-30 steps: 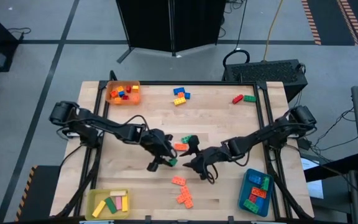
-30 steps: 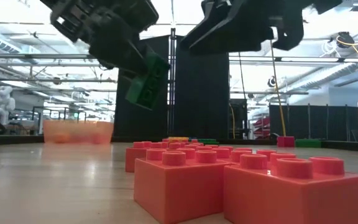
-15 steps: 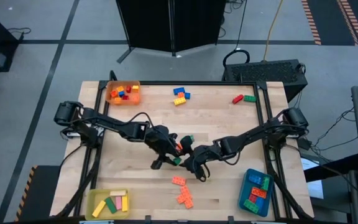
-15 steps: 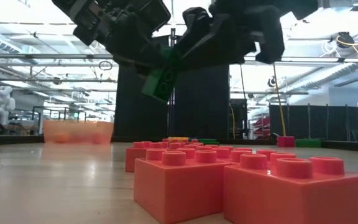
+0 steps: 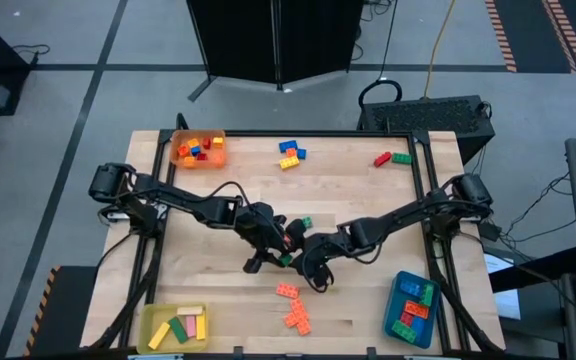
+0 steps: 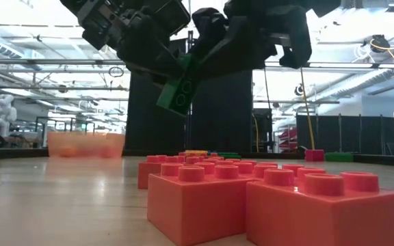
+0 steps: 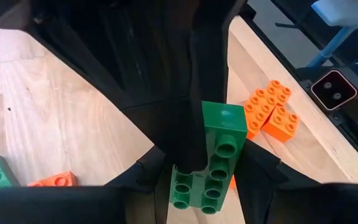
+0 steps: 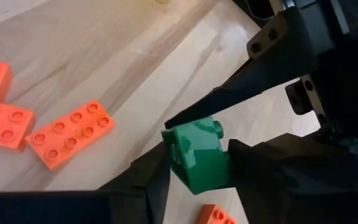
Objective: Sort blocks by size
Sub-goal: Put the green 8 stud game piece into the blue bin
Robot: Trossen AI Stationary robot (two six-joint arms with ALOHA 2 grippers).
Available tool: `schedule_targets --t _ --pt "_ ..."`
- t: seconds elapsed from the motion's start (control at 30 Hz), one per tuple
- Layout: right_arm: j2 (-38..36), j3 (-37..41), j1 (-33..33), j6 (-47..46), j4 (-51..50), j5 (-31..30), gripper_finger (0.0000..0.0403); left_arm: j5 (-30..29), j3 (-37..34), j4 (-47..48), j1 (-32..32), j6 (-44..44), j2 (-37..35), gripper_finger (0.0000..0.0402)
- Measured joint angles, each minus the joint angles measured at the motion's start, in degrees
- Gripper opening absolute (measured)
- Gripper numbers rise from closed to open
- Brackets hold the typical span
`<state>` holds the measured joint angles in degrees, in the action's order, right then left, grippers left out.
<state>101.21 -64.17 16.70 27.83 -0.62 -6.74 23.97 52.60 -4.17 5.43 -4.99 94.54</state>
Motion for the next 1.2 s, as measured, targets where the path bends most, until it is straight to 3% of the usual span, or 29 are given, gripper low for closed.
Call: schedule_targets --t 0.17,0.37,0.63,0.8,1.2 --pt "-0.07 -0.01 -0.76 -0.64 -0.09 1.95 0.0123 0.13 0.0 -0.41 0.0 0.0 0.02 0.0128" --pt "-0.18 -0.01 -1.3 -1.3 -0.56 2.74 0.0115 0.31 1.17 0.91 -0.02 -0.16 0.11 0.0129" --pt "-0.44 0.03 -0.86 -3.12 -2.39 2.01 0.01 -0.76 1.51 0.63 -0.03 1.5 0.1 0.0195" --pt "-1.0 0.29 -0.76 -5.05 -7.93 1.45 0.0095 -4.6 1.84 -0.07 -0.31 1.47 -0.22 0.0222" --pt "-8.54 0.23 5.0 -17.74 -26.05 -5.55 0.0094 -7.16 1.7 9.34 -2.03 0.13 -0.15 0.0228"
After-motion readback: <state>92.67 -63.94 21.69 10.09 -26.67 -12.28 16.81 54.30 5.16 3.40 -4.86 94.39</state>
